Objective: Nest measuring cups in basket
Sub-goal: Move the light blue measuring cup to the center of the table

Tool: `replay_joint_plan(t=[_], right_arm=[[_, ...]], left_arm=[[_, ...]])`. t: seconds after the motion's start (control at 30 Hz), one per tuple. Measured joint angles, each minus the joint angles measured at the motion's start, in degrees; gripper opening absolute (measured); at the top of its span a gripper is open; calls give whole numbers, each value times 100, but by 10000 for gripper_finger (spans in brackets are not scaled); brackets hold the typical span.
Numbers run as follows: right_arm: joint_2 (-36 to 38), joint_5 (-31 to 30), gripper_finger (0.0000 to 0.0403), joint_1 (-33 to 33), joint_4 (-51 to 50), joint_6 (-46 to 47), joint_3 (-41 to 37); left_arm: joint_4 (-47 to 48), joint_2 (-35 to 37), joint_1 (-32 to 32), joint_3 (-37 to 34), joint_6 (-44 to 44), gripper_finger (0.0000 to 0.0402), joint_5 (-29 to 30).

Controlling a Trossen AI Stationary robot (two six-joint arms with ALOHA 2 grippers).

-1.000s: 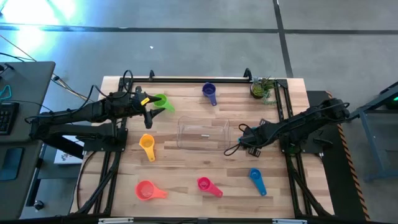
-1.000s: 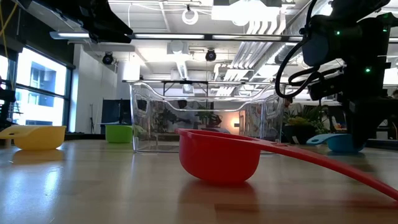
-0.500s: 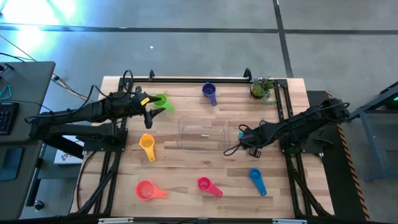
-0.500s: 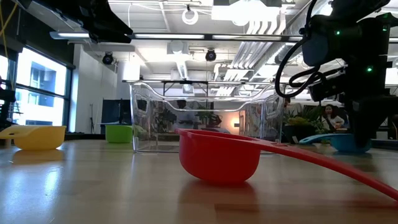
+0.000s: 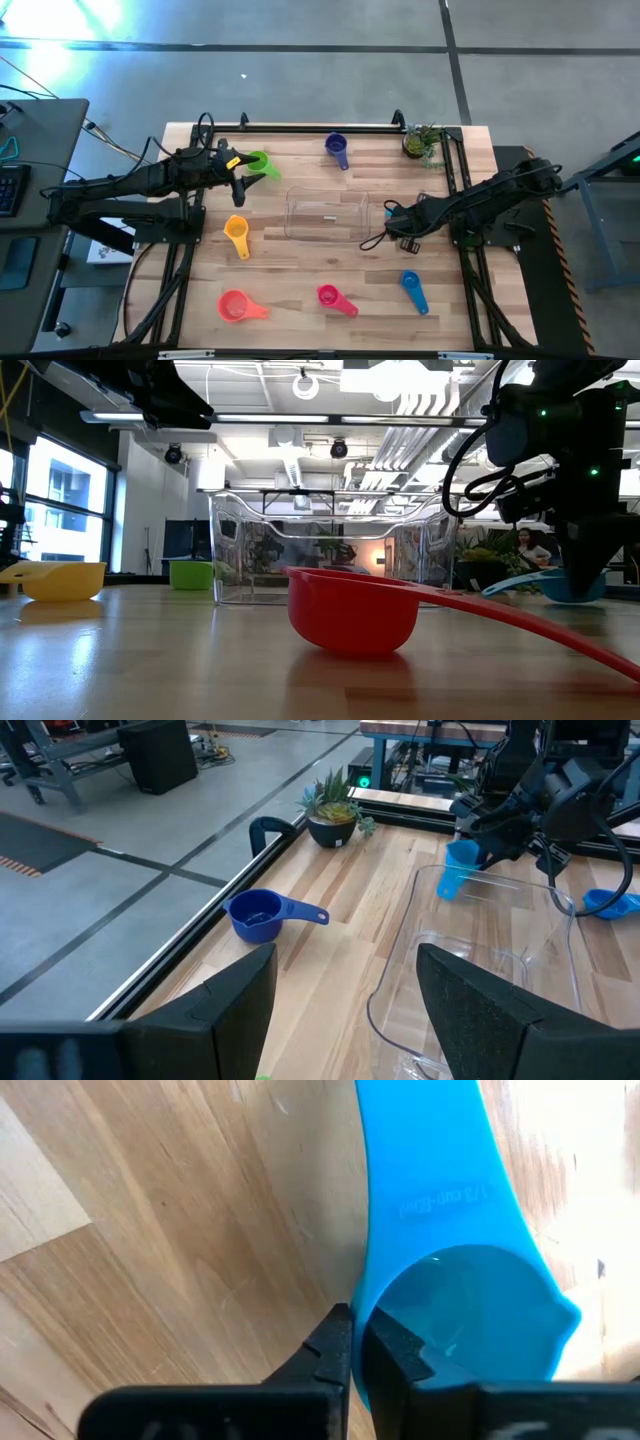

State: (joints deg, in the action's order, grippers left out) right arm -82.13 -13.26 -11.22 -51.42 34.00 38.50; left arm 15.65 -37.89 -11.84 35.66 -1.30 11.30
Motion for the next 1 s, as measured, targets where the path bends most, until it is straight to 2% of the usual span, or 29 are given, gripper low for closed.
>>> replay_joint_plan(t=[0.5, 0.8, 1.0], right_arm=[[31, 186, 2, -7, 0, 102, 2], [719, 247, 1, -11, -85, 378, 9], [1152, 260, 1, -258, -433, 920, 9]], left_arm=[[1, 0, 0, 0, 0, 232, 0], [-1, 0, 0, 0, 0, 232, 1], [-1, 0, -1, 0, 0, 232, 1]])
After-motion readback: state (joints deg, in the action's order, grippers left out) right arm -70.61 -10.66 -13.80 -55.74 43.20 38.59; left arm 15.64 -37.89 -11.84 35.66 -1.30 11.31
